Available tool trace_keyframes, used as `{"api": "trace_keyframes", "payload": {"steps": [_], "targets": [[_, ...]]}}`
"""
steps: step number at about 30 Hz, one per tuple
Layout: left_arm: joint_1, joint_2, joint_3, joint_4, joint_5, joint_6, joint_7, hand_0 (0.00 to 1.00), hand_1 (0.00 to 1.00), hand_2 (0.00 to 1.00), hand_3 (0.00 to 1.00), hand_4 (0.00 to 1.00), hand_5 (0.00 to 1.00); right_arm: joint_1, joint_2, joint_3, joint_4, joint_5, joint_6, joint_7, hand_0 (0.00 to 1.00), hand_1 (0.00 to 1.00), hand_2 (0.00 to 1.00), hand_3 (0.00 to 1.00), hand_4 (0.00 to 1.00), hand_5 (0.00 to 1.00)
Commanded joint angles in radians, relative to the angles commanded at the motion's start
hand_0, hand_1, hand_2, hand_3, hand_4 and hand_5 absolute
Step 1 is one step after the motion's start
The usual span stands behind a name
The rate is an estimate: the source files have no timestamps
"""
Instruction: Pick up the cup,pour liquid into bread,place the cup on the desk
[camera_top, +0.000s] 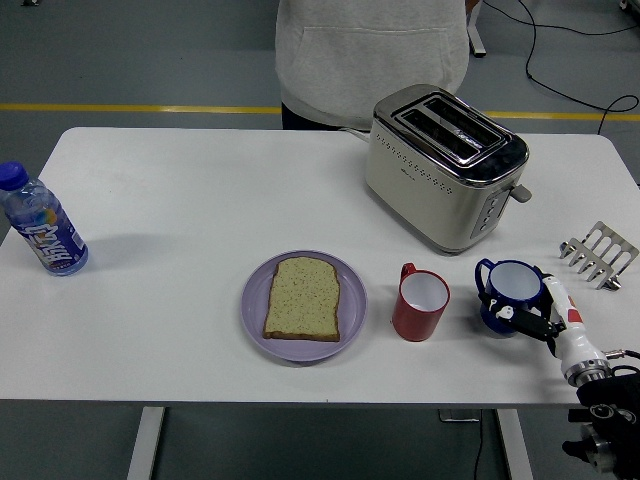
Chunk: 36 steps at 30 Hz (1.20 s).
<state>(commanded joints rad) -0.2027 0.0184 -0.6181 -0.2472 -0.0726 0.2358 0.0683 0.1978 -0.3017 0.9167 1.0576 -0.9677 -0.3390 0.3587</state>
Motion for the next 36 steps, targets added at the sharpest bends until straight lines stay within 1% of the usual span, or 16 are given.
{"api": "trace_keyframes", "payload": {"steps": [18,36], "targets": [[0.005,-0.002,-0.012,-0.001,0.022,0.003,0.007,0.690,0.756,0.773,0.611,0.396,0.998,0.026,0.016,-0.022,-0.048,0.004,0.018,0.004,0.481,0.432,0.541,0.563,0.602,0.002],[0.003,0.002,-0.009,0.000,0.021,0.002,0.006,0.690,0.756,0.773,0.611,0.396,0.998,0.035,0.025,-0.020,-0.069,0.000,0.025,-0.003,0.486,0.433,0.541,0.565,0.601,0.002]]}}
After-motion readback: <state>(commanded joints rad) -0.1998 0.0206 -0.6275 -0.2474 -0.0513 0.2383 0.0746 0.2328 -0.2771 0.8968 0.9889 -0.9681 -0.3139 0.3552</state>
